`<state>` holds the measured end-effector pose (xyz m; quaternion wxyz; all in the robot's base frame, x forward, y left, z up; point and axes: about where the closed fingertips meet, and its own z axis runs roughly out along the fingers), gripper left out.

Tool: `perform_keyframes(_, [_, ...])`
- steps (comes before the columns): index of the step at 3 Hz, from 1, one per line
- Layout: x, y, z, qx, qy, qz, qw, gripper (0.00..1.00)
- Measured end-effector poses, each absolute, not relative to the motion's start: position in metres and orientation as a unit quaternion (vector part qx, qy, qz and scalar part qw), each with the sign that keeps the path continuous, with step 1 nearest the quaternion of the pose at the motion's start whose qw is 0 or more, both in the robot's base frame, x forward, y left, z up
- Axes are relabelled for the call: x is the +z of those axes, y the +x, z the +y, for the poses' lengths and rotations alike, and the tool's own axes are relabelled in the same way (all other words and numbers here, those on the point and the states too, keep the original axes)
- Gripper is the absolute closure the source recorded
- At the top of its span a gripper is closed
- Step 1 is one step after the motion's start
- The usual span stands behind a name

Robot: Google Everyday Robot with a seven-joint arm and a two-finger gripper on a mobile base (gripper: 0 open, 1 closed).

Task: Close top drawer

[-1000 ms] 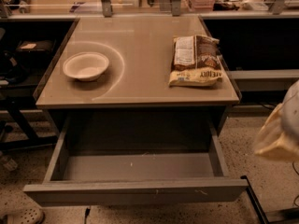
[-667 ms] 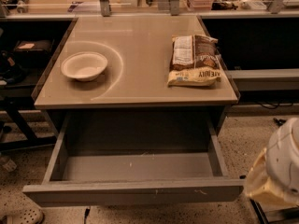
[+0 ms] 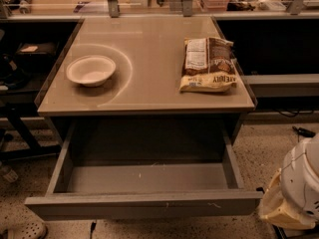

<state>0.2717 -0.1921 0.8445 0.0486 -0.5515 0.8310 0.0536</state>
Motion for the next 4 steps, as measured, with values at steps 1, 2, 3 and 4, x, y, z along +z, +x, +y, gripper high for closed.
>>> perform_keyframes(1, [0.804, 0.260, -0.177, 0.090, -0.543, 0.834, 0.031, 1.00])
perform_keyframes(2, [0.741, 0.255, -0.153, 0.141, -0.539, 0.830, 0.007, 1.00])
perform_keyframes(3, [0.701, 0.263, -0.138, 0.164, -0.544, 0.823, -0.008, 1.00])
perform_keyframes(4, [0.684, 0.286, -0.130, 0.161, -0.553, 0.818, -0.005, 1.00])
